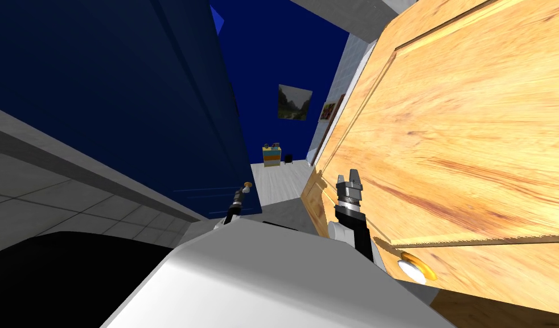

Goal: Pull the door open

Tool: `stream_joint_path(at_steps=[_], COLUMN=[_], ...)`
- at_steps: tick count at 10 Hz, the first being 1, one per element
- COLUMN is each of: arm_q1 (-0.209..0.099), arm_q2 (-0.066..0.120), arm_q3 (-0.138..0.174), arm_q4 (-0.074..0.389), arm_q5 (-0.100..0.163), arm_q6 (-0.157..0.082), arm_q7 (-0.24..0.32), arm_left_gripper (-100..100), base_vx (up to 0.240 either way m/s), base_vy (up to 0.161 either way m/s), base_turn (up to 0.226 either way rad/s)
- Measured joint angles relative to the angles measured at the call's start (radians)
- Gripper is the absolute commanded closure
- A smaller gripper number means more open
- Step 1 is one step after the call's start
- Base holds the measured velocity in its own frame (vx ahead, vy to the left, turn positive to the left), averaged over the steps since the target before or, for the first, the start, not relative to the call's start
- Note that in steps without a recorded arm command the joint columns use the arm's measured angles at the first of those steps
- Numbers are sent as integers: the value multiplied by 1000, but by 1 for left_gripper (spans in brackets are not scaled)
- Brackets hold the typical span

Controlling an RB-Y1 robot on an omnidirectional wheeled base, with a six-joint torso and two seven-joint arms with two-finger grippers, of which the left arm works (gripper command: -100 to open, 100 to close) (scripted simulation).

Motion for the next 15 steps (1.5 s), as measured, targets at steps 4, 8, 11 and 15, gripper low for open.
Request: stream_joint_path(at_steps=[4, 8, 11, 15], arm_q1=[-4, 5, 10, 2], arm_q2=[6, 9, -4, -13], arm_q3=[-19, -30, -49, -71], arm_q4=[7, -12, -35, -31], arm_q5=[30, 64, 94, 137], arm_q6=[-1, 16, 25, 20], arm_q7=[83, 170, 242, 348], arm_left_gripper=[100, -100, -100, -100], base_vx=[-21, -40, -77, -48], base_vy=[6, 11, -36, 1], base_turn=[-28, -13, -61, -23])
